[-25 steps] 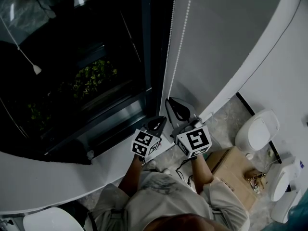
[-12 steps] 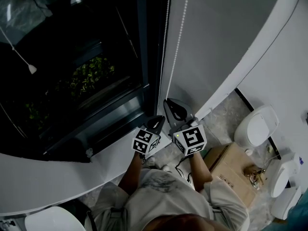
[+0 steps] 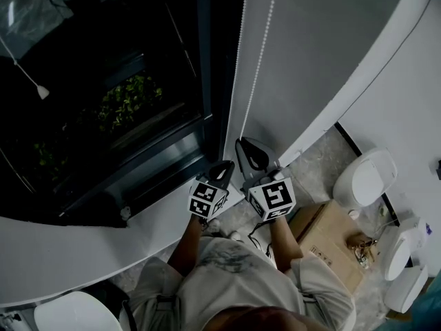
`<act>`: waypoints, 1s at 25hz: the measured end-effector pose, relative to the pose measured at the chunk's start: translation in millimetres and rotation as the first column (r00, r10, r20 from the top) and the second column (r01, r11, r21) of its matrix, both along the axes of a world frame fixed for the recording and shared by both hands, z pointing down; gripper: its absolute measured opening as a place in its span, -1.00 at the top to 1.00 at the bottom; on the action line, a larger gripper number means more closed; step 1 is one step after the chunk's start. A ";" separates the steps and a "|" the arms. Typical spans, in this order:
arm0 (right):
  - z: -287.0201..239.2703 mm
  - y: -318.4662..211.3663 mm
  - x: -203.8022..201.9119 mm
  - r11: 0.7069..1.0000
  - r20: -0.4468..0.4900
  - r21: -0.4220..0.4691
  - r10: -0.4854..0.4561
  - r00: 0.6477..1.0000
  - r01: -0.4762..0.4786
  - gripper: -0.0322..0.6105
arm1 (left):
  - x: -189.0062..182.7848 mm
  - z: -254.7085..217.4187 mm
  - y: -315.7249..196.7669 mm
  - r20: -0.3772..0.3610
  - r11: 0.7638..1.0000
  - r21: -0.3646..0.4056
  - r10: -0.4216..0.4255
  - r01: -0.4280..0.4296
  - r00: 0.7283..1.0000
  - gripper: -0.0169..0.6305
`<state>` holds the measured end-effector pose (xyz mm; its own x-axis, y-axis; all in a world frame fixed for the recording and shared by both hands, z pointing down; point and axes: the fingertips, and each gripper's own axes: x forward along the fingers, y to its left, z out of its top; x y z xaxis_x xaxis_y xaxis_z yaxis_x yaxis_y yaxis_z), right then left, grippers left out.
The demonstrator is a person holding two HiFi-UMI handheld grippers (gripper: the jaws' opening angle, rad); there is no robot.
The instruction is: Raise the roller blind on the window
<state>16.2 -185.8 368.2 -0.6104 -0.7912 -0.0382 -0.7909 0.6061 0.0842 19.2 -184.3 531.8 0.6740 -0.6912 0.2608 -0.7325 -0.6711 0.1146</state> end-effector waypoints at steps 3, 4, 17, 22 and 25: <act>3.0 3.0 1.1 0.999 -0.052 0.039 0.031 0.998 -0.029 0.81 | -3.7 -3.3 0.2 0.003 1.000 0.017 -0.018 0.018 1.000 0.90; 4.6 3.8 2.2 0.998 -0.058 0.047 0.041 0.997 -0.039 0.80 | -5.0 -4.2 0.8 0.001 1.000 0.018 -0.023 0.023 1.000 0.89; 5.4 21.9 19.9 0.992 -0.051 0.097 0.092 0.994 -0.087 0.86 | -28.4 -57.6 8.7 -0.073 0.988 0.134 -0.070 0.079 0.995 0.89; 15.4 29.1 18.6 0.996 -0.029 0.046 0.073 0.997 -0.071 0.87 | -37.0 -90.2 15.7 -0.096 0.977 0.195 -0.069 0.087 0.993 0.93; 30.2 33.1 18.8 0.997 -0.042 -0.027 0.071 0.997 -0.073 0.87 | -40.7 -102.0 20.5 -0.101 0.972 0.217 -0.072 0.092 0.992 0.93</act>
